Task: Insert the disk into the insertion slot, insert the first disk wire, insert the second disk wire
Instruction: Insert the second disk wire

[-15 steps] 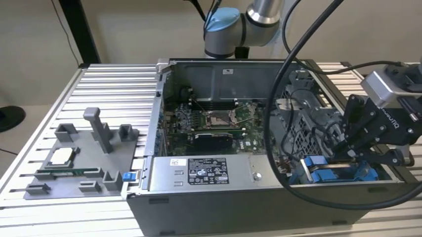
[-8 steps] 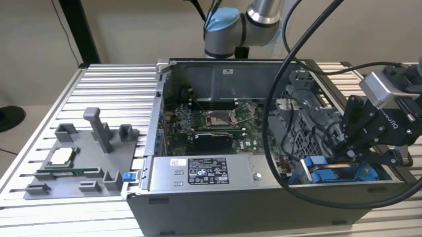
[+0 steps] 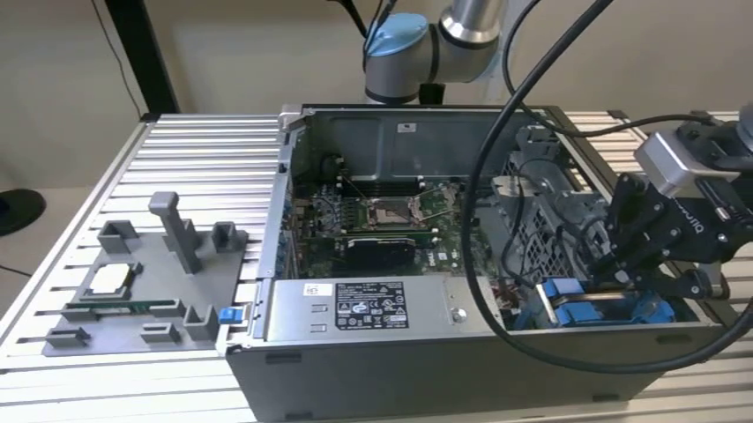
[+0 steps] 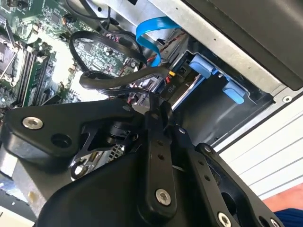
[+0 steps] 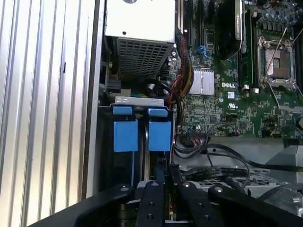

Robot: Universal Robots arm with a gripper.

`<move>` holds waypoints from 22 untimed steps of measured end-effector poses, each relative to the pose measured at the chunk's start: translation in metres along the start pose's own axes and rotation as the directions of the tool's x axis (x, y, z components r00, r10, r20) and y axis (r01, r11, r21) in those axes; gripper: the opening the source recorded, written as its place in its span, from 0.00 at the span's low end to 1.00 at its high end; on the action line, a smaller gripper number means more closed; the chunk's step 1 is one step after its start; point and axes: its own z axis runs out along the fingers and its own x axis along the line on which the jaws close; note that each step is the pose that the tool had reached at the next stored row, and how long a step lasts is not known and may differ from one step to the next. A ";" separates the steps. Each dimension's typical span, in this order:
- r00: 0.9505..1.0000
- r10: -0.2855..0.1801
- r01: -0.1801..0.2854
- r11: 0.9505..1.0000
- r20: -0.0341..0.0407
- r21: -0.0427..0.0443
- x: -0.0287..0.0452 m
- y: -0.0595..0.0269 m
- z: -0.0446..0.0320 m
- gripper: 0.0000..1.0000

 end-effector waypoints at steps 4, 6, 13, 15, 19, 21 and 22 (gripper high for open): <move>1.000 0.001 -0.001 1.000 0.002 -0.001 -0.0023 0.0030 -0.0137 0.00; 1.000 0.001 -0.001 1.000 0.002 -0.002 -0.0038 0.0045 -0.0219 0.00; 1.000 0.003 -0.003 1.000 0.002 -0.011 -0.0040 0.0055 -0.0267 0.00; 1.000 0.003 -0.003 1.000 0.002 -0.011 -0.0040 0.0055 -0.0267 0.00; 1.000 -0.003 0.003 1.000 0.001 0.009 -0.0041 0.0054 -0.0266 0.00; 1.000 -0.003 0.003 1.000 0.001 0.013 -0.0040 0.0053 -0.0266 0.00; 1.000 -0.003 0.003 1.000 0.001 0.014 -0.0041 0.0054 -0.0267 0.00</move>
